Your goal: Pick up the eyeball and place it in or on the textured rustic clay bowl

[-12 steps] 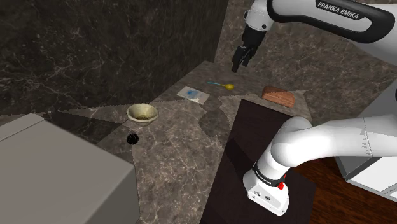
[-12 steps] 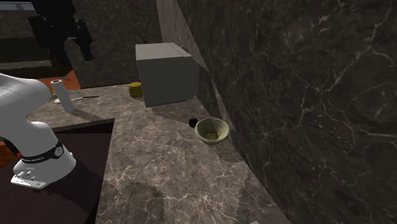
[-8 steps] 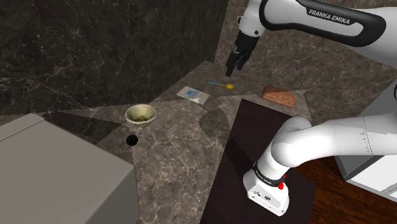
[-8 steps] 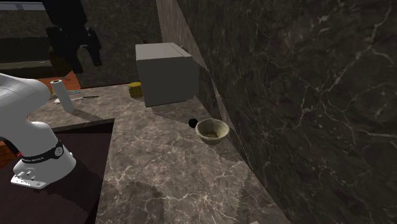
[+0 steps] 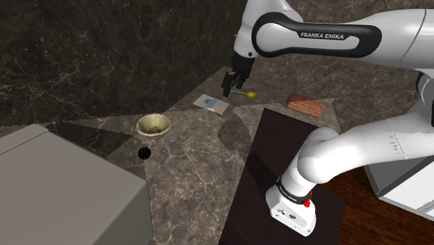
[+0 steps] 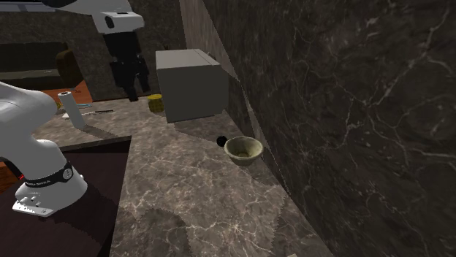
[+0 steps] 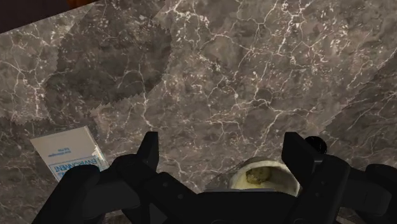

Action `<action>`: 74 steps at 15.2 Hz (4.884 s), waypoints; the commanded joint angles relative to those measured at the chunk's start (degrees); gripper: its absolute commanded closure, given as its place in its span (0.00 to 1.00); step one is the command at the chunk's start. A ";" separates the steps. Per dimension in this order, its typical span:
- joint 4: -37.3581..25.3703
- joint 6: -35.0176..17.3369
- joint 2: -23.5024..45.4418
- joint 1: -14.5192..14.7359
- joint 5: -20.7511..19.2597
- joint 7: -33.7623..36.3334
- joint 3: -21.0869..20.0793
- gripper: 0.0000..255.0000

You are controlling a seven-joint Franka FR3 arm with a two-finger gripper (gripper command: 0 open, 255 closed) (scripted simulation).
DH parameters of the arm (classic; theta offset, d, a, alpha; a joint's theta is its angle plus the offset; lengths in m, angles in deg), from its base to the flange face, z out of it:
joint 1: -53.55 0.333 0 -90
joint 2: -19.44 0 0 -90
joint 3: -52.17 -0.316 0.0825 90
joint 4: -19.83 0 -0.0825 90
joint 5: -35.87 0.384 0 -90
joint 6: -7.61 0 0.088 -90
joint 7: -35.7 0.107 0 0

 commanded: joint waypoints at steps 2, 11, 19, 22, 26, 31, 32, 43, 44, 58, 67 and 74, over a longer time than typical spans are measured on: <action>2.02 -5.80 3.53 0.75 0.73 2.26 -1.92 0.00; 0.91 -20.62 19.07 2.05 0.35 9.69 -7.91 0.00; -5.47 -30.67 35.80 2.54 -5.39 18.60 -12.44 0.00; -9.15 -33.21 42.45 3.32 -8.97 22.55 -13.21 0.00; -15.12 -35.49 51.35 5.38 -13.93 27.59 -13.05 0.00; -24.19 -36.80 62.33 9.16 -18.82 32.39 -11.55 0.00; -26.23 -36.88 64.51 9.96 -19.56 33.11 -11.20 0.00; -34.48 -39.88 75.83 13.19 -22.90 35.74 -8.54 0.00; -34.48 -39.89 75.83 13.19 -22.91 35.74 -8.54 0.00; -34.28 -39.87 75.62 13.09 -22.87 35.68 -8.59 1.00; -33.92 -37.05 72.41 12.29 -21.43 34.41 -9.83 1.00; -33.85 -33.53 68.71 11.38 -19.60 32.80 -11.19 1.00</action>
